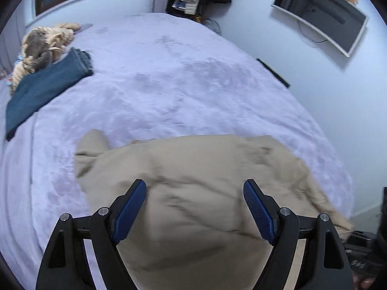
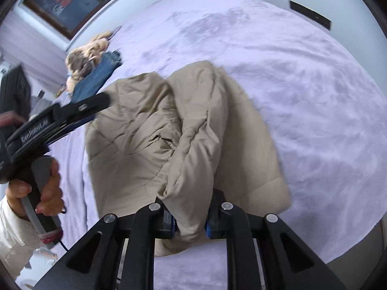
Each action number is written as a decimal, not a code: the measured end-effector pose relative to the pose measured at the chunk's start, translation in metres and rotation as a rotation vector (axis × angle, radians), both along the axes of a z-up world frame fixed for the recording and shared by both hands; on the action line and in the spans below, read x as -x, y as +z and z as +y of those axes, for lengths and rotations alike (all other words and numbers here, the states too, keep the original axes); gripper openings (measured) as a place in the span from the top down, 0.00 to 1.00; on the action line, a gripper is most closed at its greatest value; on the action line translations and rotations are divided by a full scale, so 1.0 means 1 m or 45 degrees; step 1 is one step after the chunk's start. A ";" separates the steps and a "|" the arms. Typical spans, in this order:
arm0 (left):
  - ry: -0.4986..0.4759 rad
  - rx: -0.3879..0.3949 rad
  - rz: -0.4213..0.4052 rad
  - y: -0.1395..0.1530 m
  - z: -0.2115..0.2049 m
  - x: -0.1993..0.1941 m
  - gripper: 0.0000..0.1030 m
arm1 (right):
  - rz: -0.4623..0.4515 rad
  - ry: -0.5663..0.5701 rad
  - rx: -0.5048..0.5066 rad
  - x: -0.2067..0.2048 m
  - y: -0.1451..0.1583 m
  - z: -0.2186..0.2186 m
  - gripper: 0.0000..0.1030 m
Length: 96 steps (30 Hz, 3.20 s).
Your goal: Fold large clothes
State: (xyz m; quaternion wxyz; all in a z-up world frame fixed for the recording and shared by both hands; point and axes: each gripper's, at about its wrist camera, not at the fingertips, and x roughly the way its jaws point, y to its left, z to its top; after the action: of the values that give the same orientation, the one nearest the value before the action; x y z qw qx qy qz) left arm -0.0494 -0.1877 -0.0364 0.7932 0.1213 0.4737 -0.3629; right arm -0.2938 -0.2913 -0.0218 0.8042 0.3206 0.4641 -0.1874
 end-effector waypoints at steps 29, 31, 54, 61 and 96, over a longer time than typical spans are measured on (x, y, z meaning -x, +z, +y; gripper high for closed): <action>-0.103 -0.119 0.003 -0.074 -0.123 0.012 0.18 | -0.034 -0.057 -0.015 0.046 -0.004 -0.111 0.76; -0.091 -0.140 -0.002 -0.070 -0.121 0.013 0.18 | 0.005 0.022 -0.040 0.029 -0.016 -0.107 0.76; 0.323 -0.206 0.175 -0.025 0.018 0.080 0.00 | 0.251 0.221 -0.217 0.011 -0.080 -0.096 0.69; 0.347 -0.204 0.223 -0.033 0.041 0.090 0.00 | 0.179 0.168 -0.231 0.022 -0.062 -0.096 0.42; 0.468 0.003 0.461 -0.060 0.051 0.041 0.00 | 0.107 0.146 -0.301 -0.020 -0.062 -0.161 0.21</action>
State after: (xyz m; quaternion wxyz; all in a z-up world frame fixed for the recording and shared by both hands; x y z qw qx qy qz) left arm -0.0903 -0.1371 -0.0962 0.7482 -0.0347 0.6216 -0.2292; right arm -0.2736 -0.4521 -0.0837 0.7500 0.3780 0.5338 -0.0984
